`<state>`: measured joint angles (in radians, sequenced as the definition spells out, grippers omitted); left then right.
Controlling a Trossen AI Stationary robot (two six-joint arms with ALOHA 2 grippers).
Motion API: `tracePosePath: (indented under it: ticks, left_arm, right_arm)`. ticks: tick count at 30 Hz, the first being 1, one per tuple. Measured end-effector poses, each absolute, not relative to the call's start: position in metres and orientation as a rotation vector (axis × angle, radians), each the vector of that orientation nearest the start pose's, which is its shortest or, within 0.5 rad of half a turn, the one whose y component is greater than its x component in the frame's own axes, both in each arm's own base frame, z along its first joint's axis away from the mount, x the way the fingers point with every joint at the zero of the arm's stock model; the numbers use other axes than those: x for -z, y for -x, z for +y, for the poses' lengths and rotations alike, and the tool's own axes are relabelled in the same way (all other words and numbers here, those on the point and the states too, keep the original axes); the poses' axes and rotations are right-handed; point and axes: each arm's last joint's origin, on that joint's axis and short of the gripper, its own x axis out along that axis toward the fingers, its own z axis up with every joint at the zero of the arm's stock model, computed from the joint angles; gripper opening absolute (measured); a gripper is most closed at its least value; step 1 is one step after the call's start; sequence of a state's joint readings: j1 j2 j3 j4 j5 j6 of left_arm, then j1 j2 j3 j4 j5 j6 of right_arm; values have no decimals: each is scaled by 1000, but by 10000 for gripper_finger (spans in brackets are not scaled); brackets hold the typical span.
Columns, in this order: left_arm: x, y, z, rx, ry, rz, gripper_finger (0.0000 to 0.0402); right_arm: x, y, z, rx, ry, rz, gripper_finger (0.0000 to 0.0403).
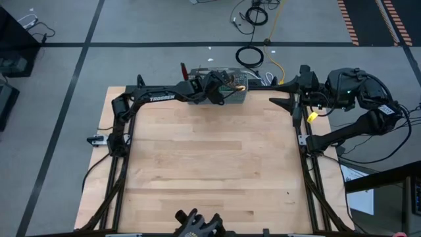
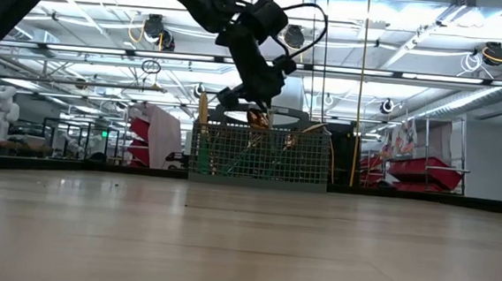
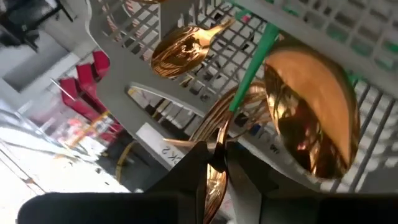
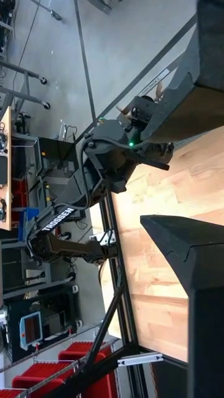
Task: Sort silverware
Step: Put the green spoon into the gray silverware organizer
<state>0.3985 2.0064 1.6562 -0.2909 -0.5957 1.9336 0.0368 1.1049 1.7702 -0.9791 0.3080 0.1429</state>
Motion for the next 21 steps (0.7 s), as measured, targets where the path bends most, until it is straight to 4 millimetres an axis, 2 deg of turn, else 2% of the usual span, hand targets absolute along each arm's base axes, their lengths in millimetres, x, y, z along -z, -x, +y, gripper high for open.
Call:
tracePosePath:
  ticks: [3, 9, 21]
  left_arm:
    - [-260, -414, 192, -45, -1669, 1319, 64]
    - [-267, -419, 195, -146, -1661, 1234, 64]
    - [-266, -420, 190, -170, -1612, 1244, 64]
  right_arm:
    - [-508, -148, -3, 290, -86, 290, 187]
    - [-508, -148, -3, 290, -86, 292, 187]
    - [-507, -148, -3, 271, -85, 305, 187]
